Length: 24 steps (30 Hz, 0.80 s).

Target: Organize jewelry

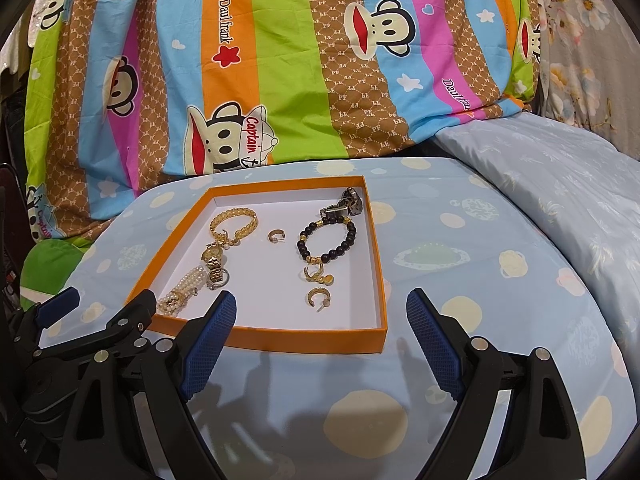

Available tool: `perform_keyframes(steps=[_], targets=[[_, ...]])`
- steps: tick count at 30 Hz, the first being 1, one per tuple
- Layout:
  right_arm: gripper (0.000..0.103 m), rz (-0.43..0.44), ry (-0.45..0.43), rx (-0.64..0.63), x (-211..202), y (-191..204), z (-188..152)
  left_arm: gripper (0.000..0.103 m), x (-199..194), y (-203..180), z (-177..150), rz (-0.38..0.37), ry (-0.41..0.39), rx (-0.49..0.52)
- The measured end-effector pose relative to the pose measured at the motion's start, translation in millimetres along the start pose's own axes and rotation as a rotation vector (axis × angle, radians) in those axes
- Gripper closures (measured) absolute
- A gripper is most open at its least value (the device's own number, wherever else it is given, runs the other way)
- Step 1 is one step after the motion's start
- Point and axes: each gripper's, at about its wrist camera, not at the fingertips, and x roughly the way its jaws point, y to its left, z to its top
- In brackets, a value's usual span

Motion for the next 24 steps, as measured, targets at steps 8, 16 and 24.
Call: perform_keyframes(steps=[8, 16, 24], targets=[[0.017, 0.002, -0.002, 0.002, -0.6, -0.6, -0.5, 0.009, -3.5, -1.1, 0.4, 0.014, -0.024, 0.011], [0.017, 0.006, -0.005, -0.001, -1.9, -2.8, -3.9, 0.008, -4.1, 1.3, 0.3, 0.011, -0.044, 0.014], [0.017, 0.010, -0.005, 0.000, -2.0, -1.5, -3.5, 0.008, -3.1, 1.6, 0.5, -0.006, -0.045, 0.016]])
